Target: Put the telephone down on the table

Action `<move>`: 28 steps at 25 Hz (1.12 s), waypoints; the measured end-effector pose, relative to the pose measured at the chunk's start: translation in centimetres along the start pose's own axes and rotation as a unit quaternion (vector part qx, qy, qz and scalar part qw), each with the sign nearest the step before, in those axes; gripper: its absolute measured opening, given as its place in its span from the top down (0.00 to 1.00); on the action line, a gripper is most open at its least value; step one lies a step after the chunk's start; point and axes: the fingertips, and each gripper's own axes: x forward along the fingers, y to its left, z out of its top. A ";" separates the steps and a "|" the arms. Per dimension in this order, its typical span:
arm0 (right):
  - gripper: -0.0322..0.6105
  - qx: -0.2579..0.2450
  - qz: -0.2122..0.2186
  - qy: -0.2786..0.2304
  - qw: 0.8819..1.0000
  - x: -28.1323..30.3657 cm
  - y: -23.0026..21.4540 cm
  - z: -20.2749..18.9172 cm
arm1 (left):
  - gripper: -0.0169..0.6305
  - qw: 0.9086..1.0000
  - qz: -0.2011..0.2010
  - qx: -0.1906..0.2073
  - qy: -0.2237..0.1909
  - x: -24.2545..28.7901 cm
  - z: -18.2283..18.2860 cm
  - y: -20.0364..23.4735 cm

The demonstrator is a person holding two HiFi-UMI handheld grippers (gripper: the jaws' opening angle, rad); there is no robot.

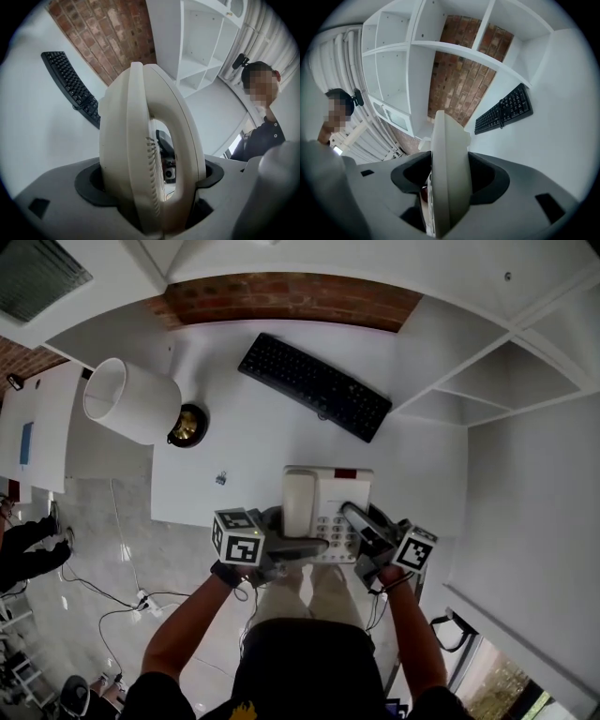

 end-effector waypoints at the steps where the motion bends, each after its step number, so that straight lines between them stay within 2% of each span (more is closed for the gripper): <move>1: 0.59 0.002 0.000 0.000 1.000 0.3 -0.8 -0.1 | 0.25 1.000 0.001 -0.002 0.000 0.1 0.0 0.8; 7: 0.59 0.011 -0.024 0.011 1.000 0.6 -4.8 -1.2 | 0.25 1.000 0.000 -0.027 0.002 0.8 -1.4 4.2; 13: 0.59 0.023 -0.036 0.007 0.999 1.7 -8.9 -1.3 | 0.25 0.999 -0.009 -0.034 -0.007 1.8 -1.4 8.4; 22: 0.59 0.102 -0.048 0.020 0.993 3.7 -14.7 -2.7 | 0.25 0.992 0.003 -0.122 0.017 2.8 -3.1 14.2; 28: 0.58 0.117 -0.055 0.027 0.991 4.1 -16.4 -3.2 | 0.25 0.988 0.013 -0.149 0.025 2.9 -3.5 15.6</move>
